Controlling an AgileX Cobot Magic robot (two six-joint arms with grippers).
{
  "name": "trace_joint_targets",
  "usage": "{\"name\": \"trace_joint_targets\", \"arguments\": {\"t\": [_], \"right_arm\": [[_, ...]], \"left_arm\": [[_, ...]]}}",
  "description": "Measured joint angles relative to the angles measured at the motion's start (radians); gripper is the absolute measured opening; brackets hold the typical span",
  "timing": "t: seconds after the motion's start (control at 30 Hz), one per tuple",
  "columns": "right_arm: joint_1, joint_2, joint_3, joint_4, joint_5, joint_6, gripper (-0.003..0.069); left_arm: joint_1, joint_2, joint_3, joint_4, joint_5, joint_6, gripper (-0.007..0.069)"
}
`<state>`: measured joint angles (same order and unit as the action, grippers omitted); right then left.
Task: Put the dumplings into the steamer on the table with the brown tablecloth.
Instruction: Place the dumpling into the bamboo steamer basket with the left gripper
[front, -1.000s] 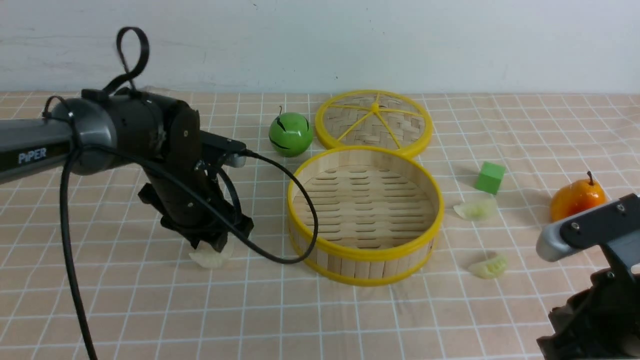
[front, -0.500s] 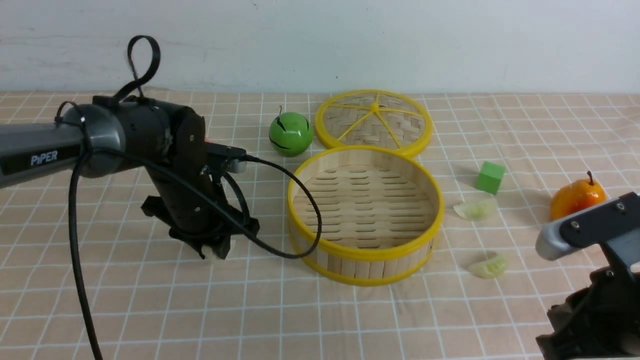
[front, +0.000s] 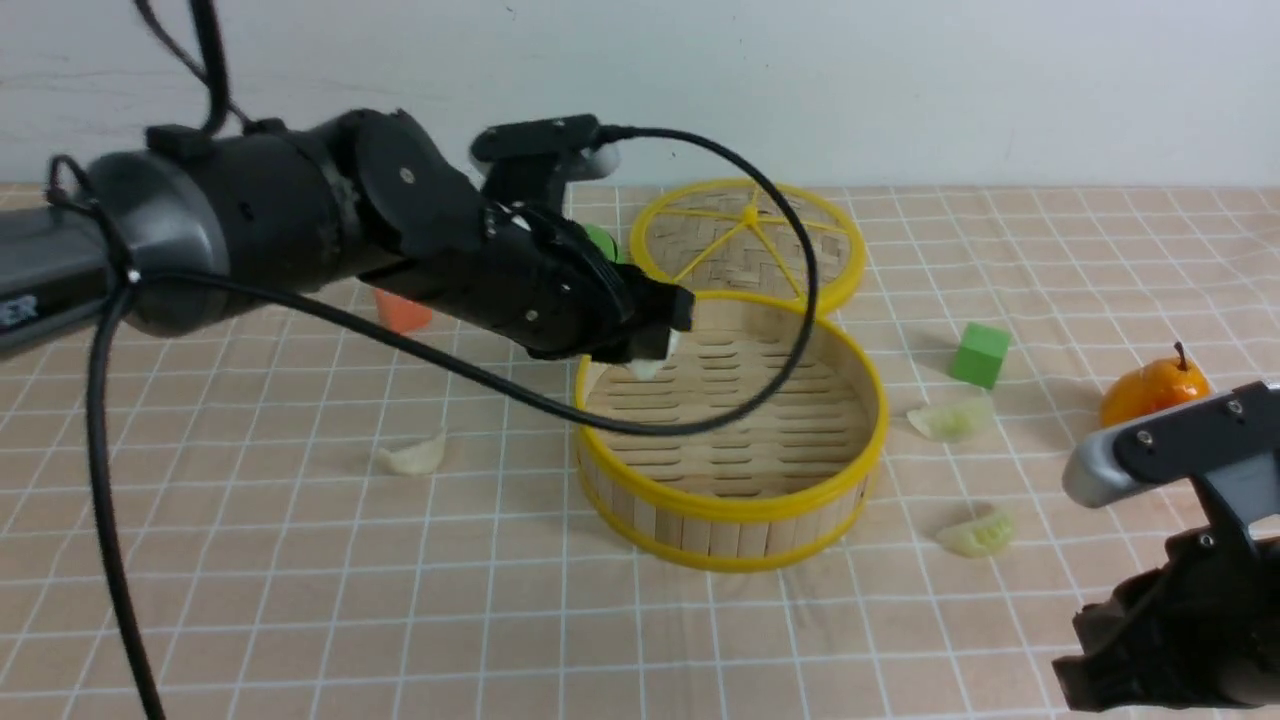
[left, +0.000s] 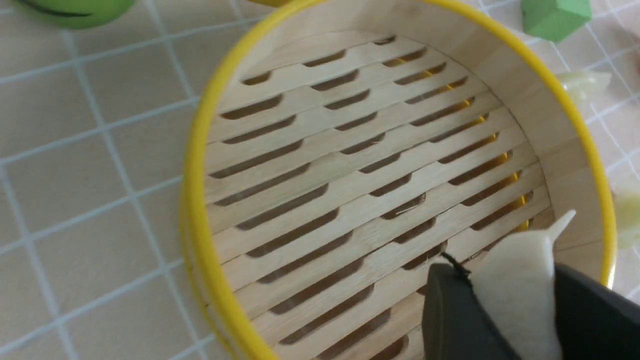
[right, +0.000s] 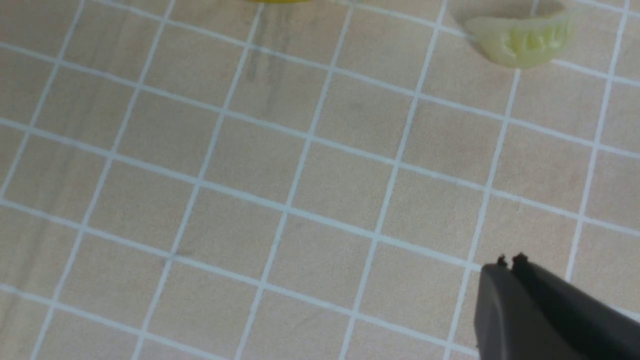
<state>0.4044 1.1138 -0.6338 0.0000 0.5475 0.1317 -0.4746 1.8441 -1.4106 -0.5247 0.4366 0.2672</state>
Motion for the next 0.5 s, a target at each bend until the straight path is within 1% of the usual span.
{"name": "trace_joint_targets", "arguments": {"t": [0.07, 0.1, 0.13, 0.3, 0.33, 0.37, 0.4, 0.5], "right_arm": [[0.0, 0.003, 0.0, 0.012, -0.003, 0.0, 0.0026], [0.0, 0.003, 0.0, 0.012, -0.003, 0.0, 0.0026], [0.0, 0.006, 0.0, 0.016, -0.004, 0.0, 0.0029], [0.0, 0.006, 0.0, 0.017, -0.004, 0.0, 0.0035], [0.0, 0.006, 0.0, 0.017, -0.004, 0.0, 0.0037], [0.0, 0.006, 0.0, 0.017, -0.004, 0.0, 0.0038], [0.0, 0.006, 0.0, 0.017, -0.004, 0.0, 0.0041], [0.0, 0.006, 0.0, 0.017, -0.004, 0.0, 0.0042]], "left_arm": [[-0.028, 0.037, 0.0, 0.011, -0.054, 0.043, 0.0212], [-0.031, 0.037, 0.0, 0.012, -0.054, 0.048, 0.0212], [-0.046, 0.074, 0.0, 0.025, -0.099, 0.084, 0.0212], [-0.052, 0.14, 0.0, 0.042, -0.13, 0.141, 0.0225], [-0.052, 0.16, 0.0, 0.045, -0.132, 0.149, 0.026], [-0.052, 0.164, 0.0, 0.046, -0.133, 0.15, 0.0272], [-0.052, 0.176, 0.0, 0.047, -0.137, 0.152, 0.033], [-0.052, 0.165, 0.001, 0.049, -0.137, 0.153, 0.044]]}}
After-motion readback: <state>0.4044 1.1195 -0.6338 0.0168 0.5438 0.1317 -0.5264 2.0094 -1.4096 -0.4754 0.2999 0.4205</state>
